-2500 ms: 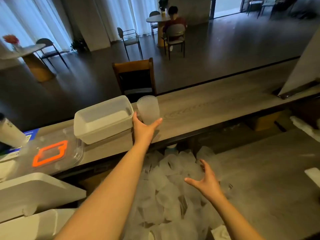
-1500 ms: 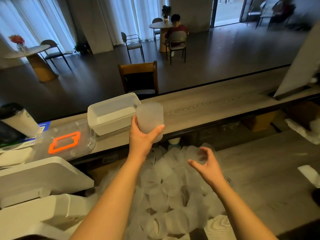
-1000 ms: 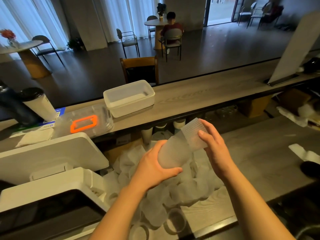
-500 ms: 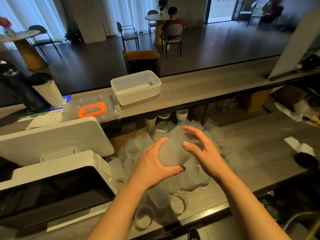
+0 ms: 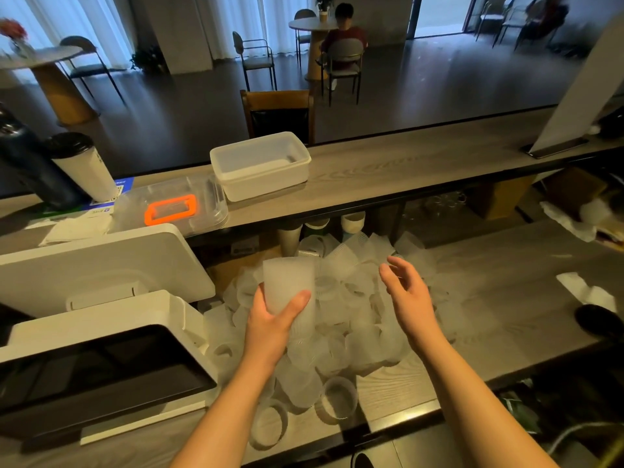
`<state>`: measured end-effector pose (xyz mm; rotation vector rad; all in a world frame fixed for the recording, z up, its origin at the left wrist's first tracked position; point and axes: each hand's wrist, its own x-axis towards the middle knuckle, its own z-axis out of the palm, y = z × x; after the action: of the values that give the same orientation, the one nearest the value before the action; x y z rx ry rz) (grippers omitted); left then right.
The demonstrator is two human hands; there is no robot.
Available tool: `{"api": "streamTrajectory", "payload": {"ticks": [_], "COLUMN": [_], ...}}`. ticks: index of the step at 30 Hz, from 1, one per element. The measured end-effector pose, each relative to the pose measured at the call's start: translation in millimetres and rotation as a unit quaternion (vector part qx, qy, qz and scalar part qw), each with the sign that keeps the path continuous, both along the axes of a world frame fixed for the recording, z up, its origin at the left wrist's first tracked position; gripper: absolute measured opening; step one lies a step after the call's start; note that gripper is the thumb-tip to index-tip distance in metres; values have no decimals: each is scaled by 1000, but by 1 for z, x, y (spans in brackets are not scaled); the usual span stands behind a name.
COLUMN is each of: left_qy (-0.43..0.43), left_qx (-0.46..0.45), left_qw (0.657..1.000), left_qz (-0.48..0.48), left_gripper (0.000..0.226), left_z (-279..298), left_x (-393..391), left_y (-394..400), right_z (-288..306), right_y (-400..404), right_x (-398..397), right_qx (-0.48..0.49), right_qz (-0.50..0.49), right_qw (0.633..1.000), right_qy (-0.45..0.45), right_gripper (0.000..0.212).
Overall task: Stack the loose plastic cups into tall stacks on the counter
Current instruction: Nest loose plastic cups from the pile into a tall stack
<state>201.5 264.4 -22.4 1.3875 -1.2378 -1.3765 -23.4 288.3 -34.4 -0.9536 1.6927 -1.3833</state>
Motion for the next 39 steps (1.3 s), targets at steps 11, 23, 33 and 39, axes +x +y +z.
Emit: {"api": "streamTrajectory", "payload": {"ticks": [11,23,33,39], "left_qy": [-11,-40,-68,-131], "left_qx": [14,28,30,14], "left_qw": [996,984,989,990], "left_qz": [87,174,127,40], "left_gripper": [92,92,96,106], "left_z": [-16,-22,-21,-17], "left_x": [-17,-8,-1,-2], "left_y": [-29,-32,-28,-26], "right_z": [-46,-52,-39,-5], "right_y": [-80,-126,-113,-88], "right_x": [-19,42,22,2], "right_qx": [81,230,250,163], "right_qz": [169,147,121,87], "right_qw": [957,883,947,967], "right_qy": [222,383,160,-174], "right_gripper": [65,96,80,66]}}
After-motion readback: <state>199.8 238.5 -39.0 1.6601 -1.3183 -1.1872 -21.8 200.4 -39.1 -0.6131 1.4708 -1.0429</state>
